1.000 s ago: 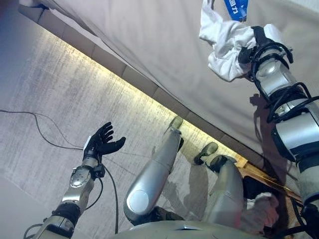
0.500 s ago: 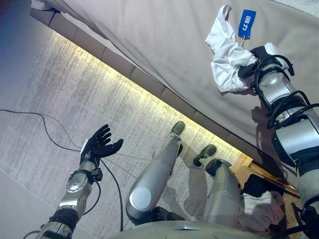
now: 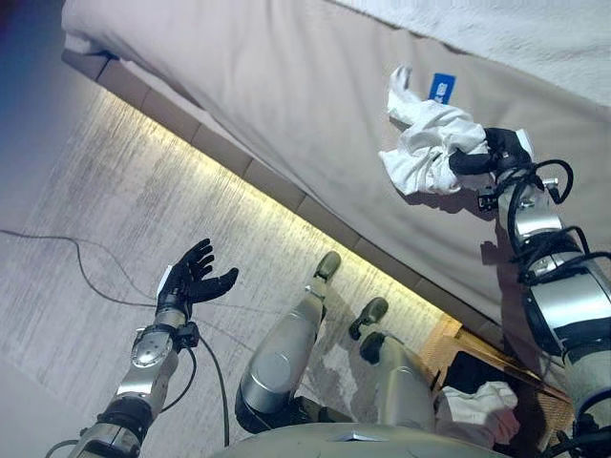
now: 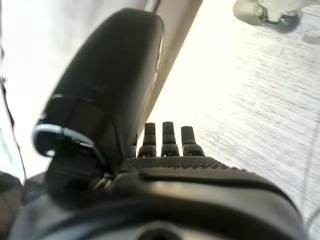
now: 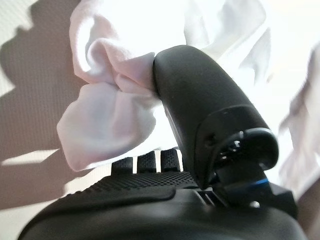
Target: Pick up the clothes from the bed and place them into the basket
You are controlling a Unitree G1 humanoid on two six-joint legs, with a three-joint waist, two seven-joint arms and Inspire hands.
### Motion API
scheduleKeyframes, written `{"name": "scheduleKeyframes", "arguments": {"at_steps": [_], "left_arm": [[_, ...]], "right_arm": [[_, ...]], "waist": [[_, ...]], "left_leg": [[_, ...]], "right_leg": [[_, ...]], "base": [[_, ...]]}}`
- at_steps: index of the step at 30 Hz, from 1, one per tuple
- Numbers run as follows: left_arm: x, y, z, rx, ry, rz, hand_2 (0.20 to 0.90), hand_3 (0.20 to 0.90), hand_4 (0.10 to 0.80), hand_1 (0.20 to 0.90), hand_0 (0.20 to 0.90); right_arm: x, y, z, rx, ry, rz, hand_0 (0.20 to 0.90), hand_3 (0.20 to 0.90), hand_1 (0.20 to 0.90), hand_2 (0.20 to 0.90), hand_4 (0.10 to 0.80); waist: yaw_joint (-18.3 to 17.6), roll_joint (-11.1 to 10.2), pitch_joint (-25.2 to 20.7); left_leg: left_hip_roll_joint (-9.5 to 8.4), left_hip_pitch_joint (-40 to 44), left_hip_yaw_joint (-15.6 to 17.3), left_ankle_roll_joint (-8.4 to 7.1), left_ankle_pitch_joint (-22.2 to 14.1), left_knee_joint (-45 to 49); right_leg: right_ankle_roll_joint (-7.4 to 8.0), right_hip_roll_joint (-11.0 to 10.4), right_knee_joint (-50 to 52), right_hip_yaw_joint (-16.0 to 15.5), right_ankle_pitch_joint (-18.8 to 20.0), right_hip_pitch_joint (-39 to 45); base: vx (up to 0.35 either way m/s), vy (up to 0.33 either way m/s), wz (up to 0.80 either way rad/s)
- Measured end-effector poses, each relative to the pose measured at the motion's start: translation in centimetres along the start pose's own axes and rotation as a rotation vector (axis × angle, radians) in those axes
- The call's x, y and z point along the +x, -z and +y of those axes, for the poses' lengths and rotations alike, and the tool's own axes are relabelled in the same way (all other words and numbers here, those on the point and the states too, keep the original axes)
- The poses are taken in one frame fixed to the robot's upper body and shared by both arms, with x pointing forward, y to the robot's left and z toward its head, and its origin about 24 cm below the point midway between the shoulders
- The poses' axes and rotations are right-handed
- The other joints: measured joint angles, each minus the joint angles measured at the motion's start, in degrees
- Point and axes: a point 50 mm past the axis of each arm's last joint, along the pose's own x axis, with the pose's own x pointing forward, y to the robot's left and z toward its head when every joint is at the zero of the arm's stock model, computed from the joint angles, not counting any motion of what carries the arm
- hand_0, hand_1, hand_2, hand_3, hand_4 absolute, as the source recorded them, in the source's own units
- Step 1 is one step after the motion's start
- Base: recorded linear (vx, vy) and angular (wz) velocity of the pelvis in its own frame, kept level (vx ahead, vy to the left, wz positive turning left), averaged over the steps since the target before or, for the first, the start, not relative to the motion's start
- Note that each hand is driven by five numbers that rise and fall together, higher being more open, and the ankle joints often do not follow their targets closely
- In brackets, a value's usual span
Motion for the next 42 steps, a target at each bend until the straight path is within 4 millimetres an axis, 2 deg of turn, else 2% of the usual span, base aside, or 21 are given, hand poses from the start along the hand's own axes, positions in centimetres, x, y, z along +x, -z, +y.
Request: {"name": "scheduleKeyframes", "arguments": {"at_steps": [5, 11, 14, 15, 17, 19, 22, 24, 26, 27, 28, 29, 30, 31, 33, 34, 38, 39, 40, 41, 42], "left_arm": [[-1.1, 3.2, 0.0, 0.090, -0.009, 0.128, 0.900, 0.900, 0.800, 0.900, 0.900], [-2.3, 5.0, -1.3, 0.163, 0.056, 0.188, 0.900, 0.900, 0.800, 0.900, 0.900], [-3.7, 6.8, -1.4, 0.185, 0.074, 0.268, 0.900, 0.900, 0.800, 0.900, 0.900], [-4.3, 7.6, -1.5, 0.192, 0.080, 0.304, 0.900, 0.900, 0.800, 0.900, 0.900], [-4.9, 8.3, -1.7, 0.198, 0.089, 0.340, 0.900, 0.900, 0.800, 0.900, 0.900], [-4.7, 8.3, -2.1, 0.224, 0.121, 0.349, 0.900, 0.900, 0.800, 0.900, 0.900], [-3.9, 7.7, -2.0, 0.232, 0.115, 0.334, 0.900, 0.900, 0.800, 0.900, 0.900], [-3.8, 7.7, -2.0, 0.230, 0.113, 0.334, 0.900, 0.900, 0.800, 0.900, 0.900], [-3.8, 7.7, -2.4, 0.223, 0.118, 0.331, 0.900, 0.900, 0.800, 0.900, 0.900], [-3.8, 7.7, -2.8, 0.216, 0.125, 0.331, 0.900, 0.900, 0.800, 0.900, 0.900], [-3.7, 7.7, -3.0, 0.216, 0.131, 0.328, 0.900, 0.900, 0.800, 0.900, 0.900], [-4.2, 8.2, -3.4, 0.211, 0.150, 0.344, 0.900, 0.900, 0.800, 0.900, 0.900], [-4.4, 8.3, -3.6, 0.204, 0.152, 0.348, 0.900, 0.900, 0.800, 0.900, 0.900], [-4.5, 8.5, -4.1, 0.190, 0.157, 0.351, 0.900, 0.900, 0.800, 0.900, 0.900], [-4.1, 8.3, -4.1, 0.193, 0.159, 0.349, 0.900, 0.900, 0.800, 0.900, 0.900], [-3.9, 8.1, -4.2, 0.193, 0.163, 0.342, 0.900, 0.900, 0.800, 0.900, 0.900], [-4.1, 8.3, -4.2, 0.191, 0.172, 0.351, 0.900, 0.900, 0.800, 0.900, 0.900], [-4.6, 8.9, -4.0, 0.195, 0.174, 0.379, 0.900, 0.900, 0.800, 0.900, 0.900], [-4.9, 9.4, -4.0, 0.194, 0.173, 0.401, 0.900, 0.900, 0.800, 0.900, 0.900], [-6.1, 10.4, -3.8, 0.191, 0.176, 0.441, 0.900, 0.900, 0.800, 0.900, 0.900], [-7.2, 11.3, -4.2, 0.184, 0.202, 0.479, 0.900, 0.900, 0.800, 0.900, 0.900]], "right_arm": [[-3.0, 4.5, 1.3, 0.272, -0.016, 0.018, 0.300, 0.200, 0.300, 0.300, 0.100], [-7.6, 8.8, 2.8, 0.434, -0.046, 0.066, 0.300, 0.200, 0.300, 0.300, 0.100], [-10.2, 11.5, 3.5, 0.479, -0.053, 0.138, 0.300, 0.200, 0.300, 0.300, 0.100], [-10.7, 12.2, 3.8, 0.492, -0.050, 0.167, 0.300, 0.200, 0.300, 0.300, 0.100], [-11.1, 12.7, 3.9, 0.495, -0.050, 0.186, 0.300, 0.200, 0.300, 0.300, 0.100], [-11.7, 13.3, 3.4, 0.498, -0.001, 0.209, 0.300, 0.200, 0.300, 0.300, 0.100], [-12.2, 13.3, 3.8, 0.527, 0.033, 0.219, 0.300, 0.200, 0.300, 0.300, 0.100], [-12.7, 13.3, 4.8, 0.552, 0.048, 0.230, 0.300, 0.200, 0.300, 0.300, 0.100], [-13.1, 13.7, 5.2, 0.550, 0.080, 0.257, 0.300, 0.200, 0.300, 0.300, 0.100], [-13.4, 14.1, 5.1, 0.538, 0.108, 0.277, 0.300, 0.200, 0.300, 0.300, 0.100], [-13.6, 14.3, 5.0, 0.533, 0.119, 0.283, 0.300, 0.200, 0.300, 0.300, 0.100], [-14.1, 14.9, 4.6, 0.511, 0.161, 0.310, 0.300, 0.200, 0.300, 0.300, 0.100], [-14.1, 14.9, 4.4, 0.504, 0.173, 0.311, 0.300, 0.200, 0.300, 0.300, 0.100], [-13.9, 14.9, 4.0, 0.492, 0.192, 0.310, 0.300, 0.200, 0.300, 0.300, 0.100], [-15.1, 16.3, 4.2, 0.474, 0.214, 0.382, 0.300, 0.200, 0.300, 0.300, 0.100], [-15.6, 16.9, 4.1, 0.465, 0.223, 0.407, 0.300, 0.200, 0.300, 0.300, 0.100], [-16.5, 19.0, 3.6, 0.422, 0.262, 0.501, 0.300, 0.200, 0.300, 0.300, 0.100], [-16.9, 19.9, 3.5, 0.401, 0.272, 0.547, 0.300, 0.200, 0.300, 0.300, 0.100], [-17.1, 20.5, 3.3, 0.378, 0.274, 0.585, 0.300, 0.200, 0.300, 0.300, 0.100], [-17.0, 20.7, 3.3, 0.356, 0.265, 0.601, 0.300, 0.200, 0.300, 0.300, 0.100], [-16.1, 20.5, 2.4, 0.316, 0.264, 0.593, 0.300, 0.200, 0.300, 0.300, 0.100]], "waist": [[-5.5, -5.1, -6.9], [-11.6, -4.5, -10.7], [-15.3, -2.5, -12.9], [-15.3, -1.0, -13.5], [-15.4, 1.4, -14.3], [-16.4, 3.6, -15.9], [-15.8, 3.2, -16.3], [-15.0, 2.7, -16.7], [-14.1, 2.2, -17.0], [-13.4, 1.7, -17.4], [-13.4, 1.4, -17.7], [-12.8, 0.2, -20.0], [-12.5, 0.2, -20.6], [-12.3, 0.8, -20.9], [-12.8, -2.1, -20.2], [-13.3, -2.7, -20.3], [-13.5, -3.8, -20.3], [-13.0, -4.2, -20.1], [-11.0, -4.8, -20.1], [-8.8, -4.8, -20.5], [-8.9, -1.9, -20.7]], "left_leg": [[0.10, 6.7, 2.4, 0.42, 0.5, -6.0], [0.20, 14.0, 6.5, 1.78, -1.2, -8.7], [1.30, 18.4, 10.4, 3.20, -1.8, -11.2], [2.83, 19.6, 14.3, 4.32, -2.3, -11.2], [5.03, 20.2, 20.6, 8.45, -3.4, -10.3], [6.81, 19.7, 22.9, 10.08, -4.7, -9.5], [8.09, 19.5, 29.2, 9.30, -4.0, -9.4], [9.17, 19.4, 34.1, 9.27, -3.9, -7.9], [10.23, 19.3, 37.3, 9.15, -4.0, -6.1], [10.09, 19.1, 37.4, 8.81, -4.2, -5.1], [10.50, 18.8, 37.2, 8.67, -4.1, -4.5], [9.68, 17.0, 35.7, 6.14, -5.5, -6.5], [9.07, 17.3, 35.0, 5.48, -4.9, -8.6], [9.52, 18.2, 34.4, 3.22, -1.5, -11.1], [11.35, 16.3, 34.9, 1.14, -2.0, -5.5], [11.89, 16.8, 35.0, -0.10, -3.2, -5.4], [13.17, 16.9, 36.1, -1.77, -3.7, -4.7], [12.09, 16.3, 32.0, -2.56, -4.6, -1.1], [8.73, 15.5, 19.7, -1.03, -7.2, 3.5], [5.06, 15.9, 11.1, -0.48, -9.3, 2.9], [4.68, 17.2, 9.7, -0.48, -9.2, -1.6]], "right_leg": [[1.11, 0.8, -9.7, 1.9, 4.0, 7.5], [1.68, 0.4, -10.0, 5.8, 5.1, 11.9], [3.08, 0.8, -6.7, 6.8, 6.0, 11.6], [5.22, 1.0, -3.8, 3.1, 7.5, 9.9], [5.09, -1.8, 3.7, -6.1, 7.1, 7.2], [5.41, -4.8, 17.2, -4.8, 6.9, 4.2], [5.60, -7.3, 20.3, -4.9, 6.7, 5.3], [7.08, -9.0, 17.7, -7.3, 5.6, 7.5], [7.29, -8.9, 11.9, -10.3, 5.4, 9.7], [5.29, -7.1, 7.9, -11.4, 5.0, 10.5], [4.70, -6.3, 5.9, -11.2, 4.9, 11.1], [3.24, -4.4, -2.1, -10.5, 4.7, 12.5], [2.43, -3.6, -4.4, -10.2, 4.7, 12.8], [1.50, -1.2, -8.3, -8.8, 5.3, 13.3], [-0.52, -0.1, -11.4, -7.7, 6.7, 14.2], [-0.53, 0.7, -12.9, -7.7, 6.6, 15.3], [-0.35, 1.3, -15.1, -8.2, 5.8, 15.9], [-1.77, 0.6, -14.5, -6.4, 5.4, 15.4], [-2.28, -0.4, -13.4, -2.7, 5.3, 14.4], [-3.03, -1.0, -14.0, 0.7, 5.8, 13.5], [-3.14, -0.4, -15.4, 1.1, 6.3, 13.1]], "base": [[0.058, 0.170, -0.23], [0.084, 0.159, -0.38], [-0.020, 0.172, -0.75], [-0.195, 0.222, -1.48], [-0.255, 0.153, -1.61], [-0.223, 0.123, -1.05], [-0.193, 0.006, -0.98], [-0.234, -0.142, -1.39], [-0.207, -0.210, -1.09], [-0.176, -0.188, -0.77], [-0.187, -0.229, -0.90], [-0.136, -0.177, -0.74], [-0.155, -0.209, -1.06], [-0.098, -0.143, -0.79], [-0.127, -0.190, -0.53], [-0.099, -0.186, -0.20], [-0.008, -0.089, -0.21], [0.083, 0.017, -0.62], [0.134, 0.024, -1.22], [0.155, 0.037, -1.59], [0.156, 0.030, -1.26]]}}
